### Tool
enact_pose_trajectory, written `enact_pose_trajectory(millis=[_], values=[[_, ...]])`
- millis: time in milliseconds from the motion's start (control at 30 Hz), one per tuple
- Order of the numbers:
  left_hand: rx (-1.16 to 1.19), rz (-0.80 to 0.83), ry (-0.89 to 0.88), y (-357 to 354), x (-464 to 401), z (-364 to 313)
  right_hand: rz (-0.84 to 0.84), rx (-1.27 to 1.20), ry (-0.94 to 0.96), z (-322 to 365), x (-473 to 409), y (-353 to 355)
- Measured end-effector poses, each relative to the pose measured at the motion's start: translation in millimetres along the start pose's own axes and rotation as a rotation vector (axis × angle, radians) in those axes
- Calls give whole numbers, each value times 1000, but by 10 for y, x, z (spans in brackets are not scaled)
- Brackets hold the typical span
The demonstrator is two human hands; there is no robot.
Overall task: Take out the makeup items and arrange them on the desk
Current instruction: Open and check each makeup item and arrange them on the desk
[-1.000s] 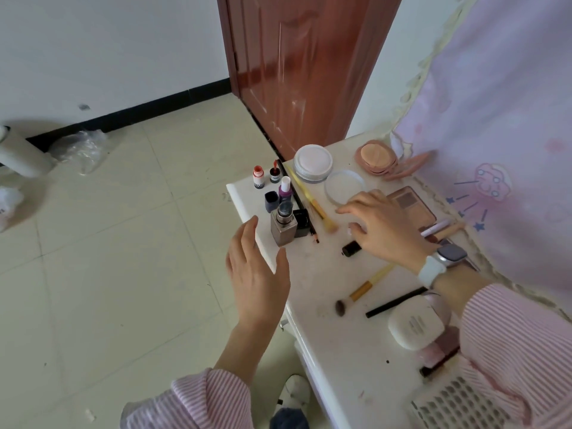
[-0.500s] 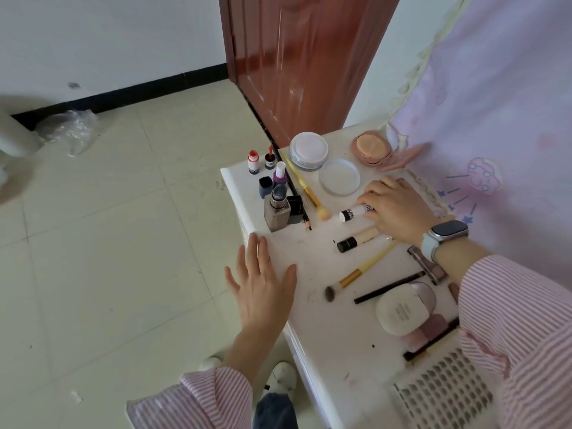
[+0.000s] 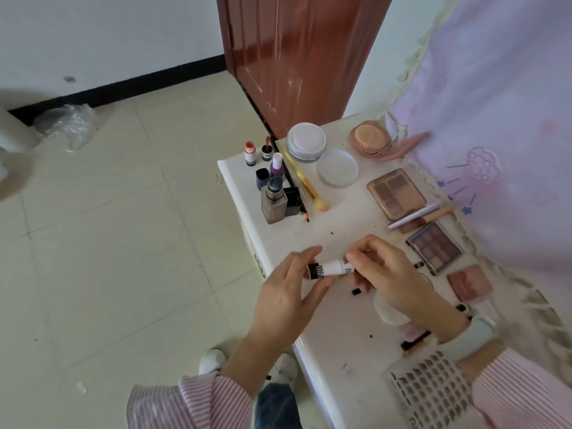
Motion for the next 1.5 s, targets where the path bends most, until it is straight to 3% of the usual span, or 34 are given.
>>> enact_pose_trajectory(millis=[133,267,367,467,600,733,900,1167,1300,1367,1500], values=[[4,-12,13,-4,19,-40,-90,-35,63,-64,20,-79],[45,0,95,25,14,32,25,147,170,-34,53,-112],[28,-4,62,47,4,42,84,114,91,-49,18,-112],[28,28,71,22,-8,28,-55,194,111,4,1,-86],[52,24,103,47,-4,54,12,196,129,34,18,-111],[21,50,77,51,-2,26,-60,242,82,107,-16,-50],[46,72,157,50,9,91,60,213,64,145,-11,-56],[71,157,170,28,28,129,161,651,30,129,-4,54],[149,195,215,30,58,281,153,752,-26,81,13,269],[245,199,247,52,78,325,67,710,-36,68,16,388],[482,126,293,70,83,314,-35,358,21,46,-21,334]])
Point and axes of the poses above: each hand's wrist, its own x-axis away from the middle knuckle, its own y-axis out of the back of the hand, z = x × y, the point moved 5 cm from there along -x, towards the middle knuckle, and after that the axes turned 11 degrees about z, right-handed, at the moved point
